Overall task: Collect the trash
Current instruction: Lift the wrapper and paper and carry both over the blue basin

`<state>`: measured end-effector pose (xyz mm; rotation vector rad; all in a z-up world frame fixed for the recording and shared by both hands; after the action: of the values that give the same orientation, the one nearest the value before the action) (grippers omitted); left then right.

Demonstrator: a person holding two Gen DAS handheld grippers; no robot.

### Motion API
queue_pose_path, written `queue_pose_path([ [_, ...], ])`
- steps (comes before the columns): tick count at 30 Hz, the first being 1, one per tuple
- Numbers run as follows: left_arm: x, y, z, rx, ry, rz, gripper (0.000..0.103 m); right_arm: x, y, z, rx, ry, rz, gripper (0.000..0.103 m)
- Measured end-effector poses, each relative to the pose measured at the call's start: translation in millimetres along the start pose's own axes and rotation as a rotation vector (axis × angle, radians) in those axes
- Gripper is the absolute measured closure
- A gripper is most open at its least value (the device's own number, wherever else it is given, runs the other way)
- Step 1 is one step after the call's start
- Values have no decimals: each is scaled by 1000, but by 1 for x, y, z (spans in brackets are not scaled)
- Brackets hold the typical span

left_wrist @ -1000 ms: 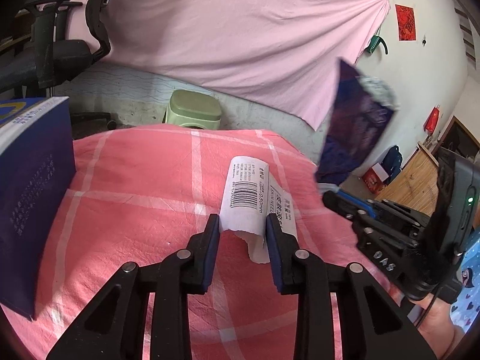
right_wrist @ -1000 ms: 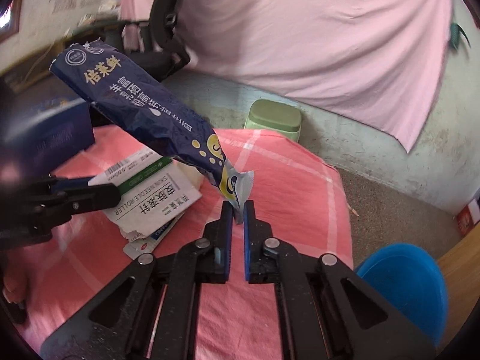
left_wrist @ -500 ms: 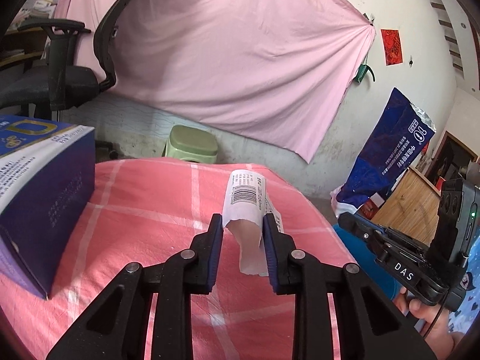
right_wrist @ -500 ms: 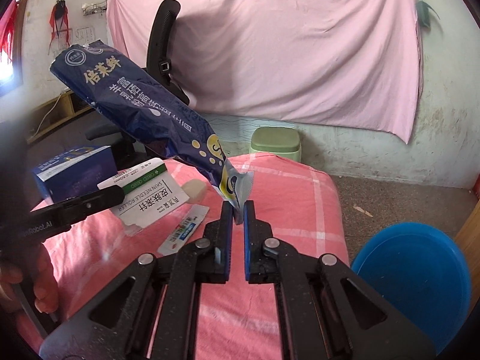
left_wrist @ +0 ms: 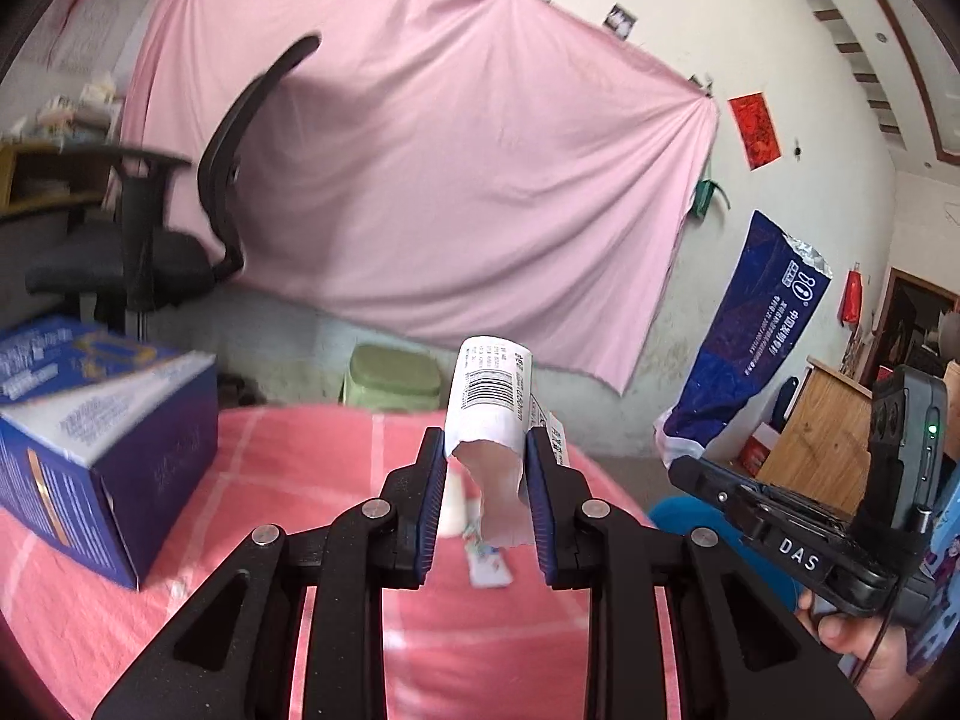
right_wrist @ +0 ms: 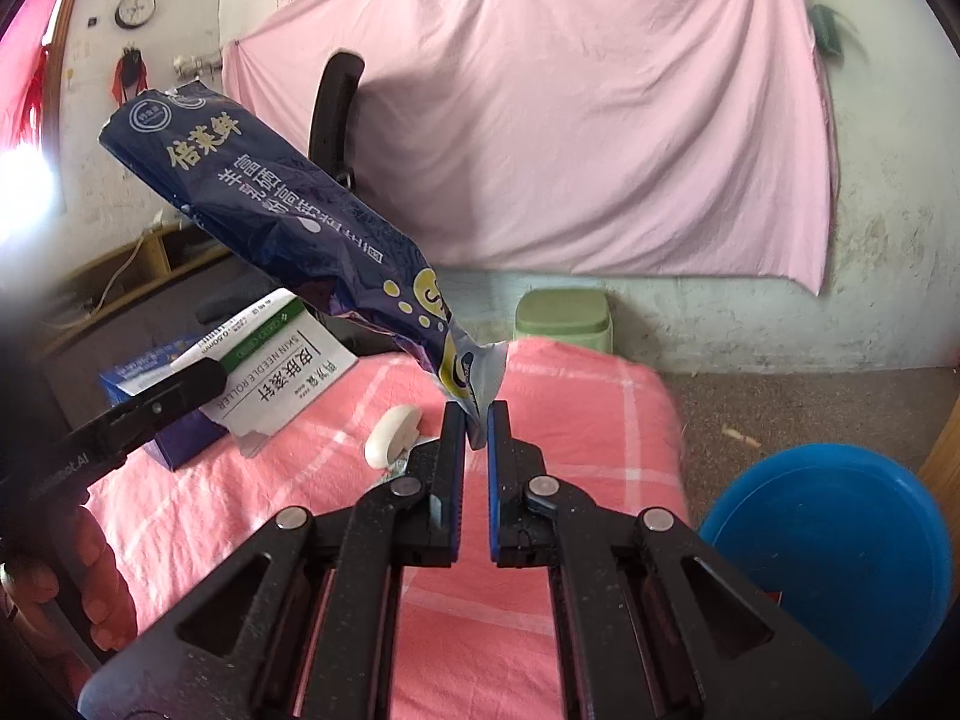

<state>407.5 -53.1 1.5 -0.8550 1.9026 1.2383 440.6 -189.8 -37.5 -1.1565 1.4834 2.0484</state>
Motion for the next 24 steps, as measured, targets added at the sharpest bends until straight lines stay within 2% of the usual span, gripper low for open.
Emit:
queue_pose_path([
  [6,-30,18,-52,15,-95,-113,81,-15,49,-17,21,-37,-159,75],
  [15,-54,9,-139,117,-206,-165,81,-21,118,-61,157,-87,-338,75],
  [20,-53,-9,-186,174,-260,-146,80,-8,143,-97,213,-145,-357,75],
  [24,-46,-28,-220,218,-284,-104,80,11,151,-133,256,-220,-314,75],
])
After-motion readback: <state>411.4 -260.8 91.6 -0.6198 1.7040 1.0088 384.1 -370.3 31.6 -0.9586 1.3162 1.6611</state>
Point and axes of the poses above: each gripper's, at about its wrist camera, not at the fingertips, and y roughly against the way its jaws point, z to its left, x to its underside, the point moved 8 cm from there along -y, roughly the way its jaws point, and after that the axes turned 14 degrees about z, right-handed, at the moved point
